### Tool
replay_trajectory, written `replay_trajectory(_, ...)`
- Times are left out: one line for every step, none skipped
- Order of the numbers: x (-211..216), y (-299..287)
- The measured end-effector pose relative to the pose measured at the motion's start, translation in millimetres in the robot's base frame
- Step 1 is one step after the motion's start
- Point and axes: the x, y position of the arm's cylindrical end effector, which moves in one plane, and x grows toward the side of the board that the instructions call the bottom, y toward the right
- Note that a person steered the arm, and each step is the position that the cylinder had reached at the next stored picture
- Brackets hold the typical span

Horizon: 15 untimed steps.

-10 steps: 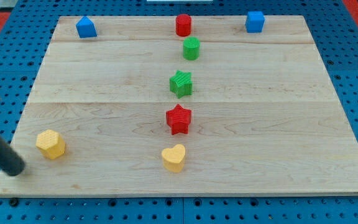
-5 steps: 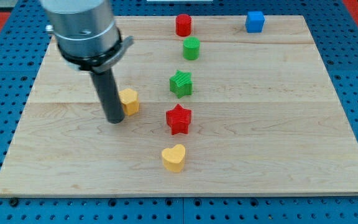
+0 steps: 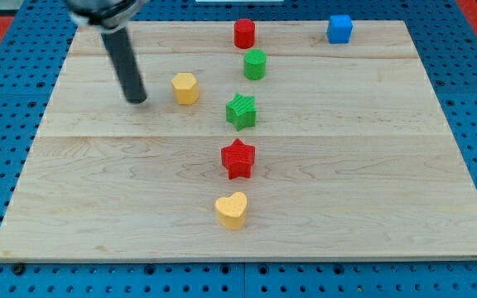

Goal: Place the hexagon between the green blocks

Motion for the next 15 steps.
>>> replay_trajectory(-1,44)
replay_trajectory(5,21)
replay_trajectory(25,33)
replay_trajectory(44,68)
replay_trajectory(29,118)
replay_trajectory(28,92)
replay_trajectory(19,65)
replay_trajectory(8,107)
replay_trajectory(8,129)
replay_trajectory(3,103)
replay_trajectory(-35,142)
replay_trajectory(-29,152)
replay_trajectory(-29,127)
replay_trajectory(-24,153)
replay_trajectory(-20,195)
